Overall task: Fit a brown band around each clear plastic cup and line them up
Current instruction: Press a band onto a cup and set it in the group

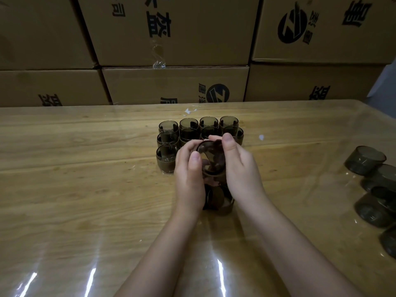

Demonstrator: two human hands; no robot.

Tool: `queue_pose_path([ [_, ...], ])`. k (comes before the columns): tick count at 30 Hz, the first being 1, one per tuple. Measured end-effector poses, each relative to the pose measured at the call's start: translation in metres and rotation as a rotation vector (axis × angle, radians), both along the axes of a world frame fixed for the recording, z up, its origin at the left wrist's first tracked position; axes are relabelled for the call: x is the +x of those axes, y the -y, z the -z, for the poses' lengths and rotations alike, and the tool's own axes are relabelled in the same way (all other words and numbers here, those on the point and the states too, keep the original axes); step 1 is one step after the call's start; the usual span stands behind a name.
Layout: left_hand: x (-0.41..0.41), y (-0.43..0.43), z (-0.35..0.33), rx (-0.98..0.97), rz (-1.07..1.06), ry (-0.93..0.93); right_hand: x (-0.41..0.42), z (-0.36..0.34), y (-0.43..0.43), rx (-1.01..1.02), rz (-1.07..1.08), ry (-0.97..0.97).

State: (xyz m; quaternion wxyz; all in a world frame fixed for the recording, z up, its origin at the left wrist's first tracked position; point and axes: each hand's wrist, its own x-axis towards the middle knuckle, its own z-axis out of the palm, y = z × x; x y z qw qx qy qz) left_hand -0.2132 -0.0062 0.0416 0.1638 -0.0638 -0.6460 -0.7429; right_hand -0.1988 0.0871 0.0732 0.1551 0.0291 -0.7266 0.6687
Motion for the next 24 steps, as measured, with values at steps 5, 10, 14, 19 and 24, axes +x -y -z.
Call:
queue_pose_path([
  [5, 0.000, -0.001, 0.003, -0.083, -0.053, -0.047, -0.003, 0.004, 0.000, -0.046, 0.046, 0.002],
  [10, -0.001, -0.002, 0.003, -0.157, -0.097, -0.086, -0.006, 0.006, 0.002, -0.121, 0.074, 0.020],
  [14, -0.001, -0.002, 0.003, -0.218, -0.122, -0.124, -0.006, 0.008, 0.005, -0.178, 0.084, 0.014],
  [19, -0.001, -0.001, 0.003, -0.311, -0.155, -0.262, -0.011, 0.010, 0.002, -0.273, 0.124, 0.100],
  [24, 0.003, -0.009, -0.008, -0.002, 0.088, -0.051, -0.015, -0.002, -0.013, -0.327, 0.069, 0.166],
])
